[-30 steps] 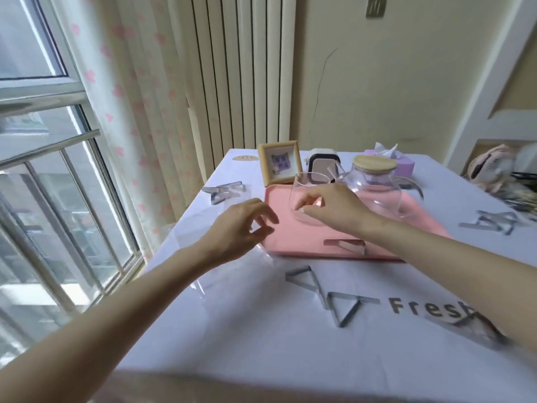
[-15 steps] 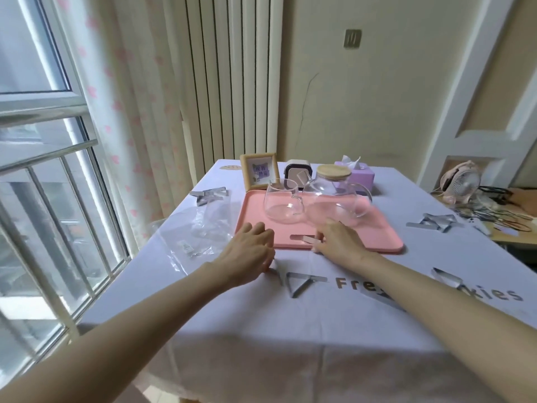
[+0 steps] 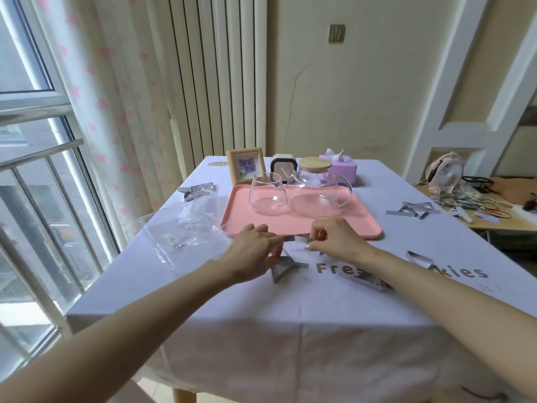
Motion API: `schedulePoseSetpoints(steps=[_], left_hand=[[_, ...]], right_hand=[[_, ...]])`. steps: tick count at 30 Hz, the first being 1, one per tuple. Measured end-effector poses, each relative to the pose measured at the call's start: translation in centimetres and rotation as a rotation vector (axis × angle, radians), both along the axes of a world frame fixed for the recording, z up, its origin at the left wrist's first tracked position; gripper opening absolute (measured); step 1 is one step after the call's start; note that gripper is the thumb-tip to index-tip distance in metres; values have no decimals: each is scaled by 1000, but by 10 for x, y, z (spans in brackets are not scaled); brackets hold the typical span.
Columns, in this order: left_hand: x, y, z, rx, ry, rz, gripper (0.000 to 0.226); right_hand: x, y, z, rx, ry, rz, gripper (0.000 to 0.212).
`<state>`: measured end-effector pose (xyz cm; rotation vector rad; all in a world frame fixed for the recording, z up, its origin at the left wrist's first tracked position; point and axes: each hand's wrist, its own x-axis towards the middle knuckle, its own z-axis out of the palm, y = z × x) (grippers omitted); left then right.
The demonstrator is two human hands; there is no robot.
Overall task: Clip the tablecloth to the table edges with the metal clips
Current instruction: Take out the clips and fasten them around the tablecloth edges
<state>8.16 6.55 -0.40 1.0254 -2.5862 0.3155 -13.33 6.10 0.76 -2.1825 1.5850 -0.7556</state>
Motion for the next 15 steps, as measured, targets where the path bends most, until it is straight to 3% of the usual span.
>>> schedulePoseSetpoints(steps=[5,10,15], left_hand=[[-8,1,-4,56,-36,117,12],[-13,-1,-3,156,1,214,26],[-21,-4,-3,154,-53,239,16]], right_hand=[[-1,10,-6,18,47,75,9],[2,13,-11,27,152,148,32],[6,8,-17,-34,245,135,21]])
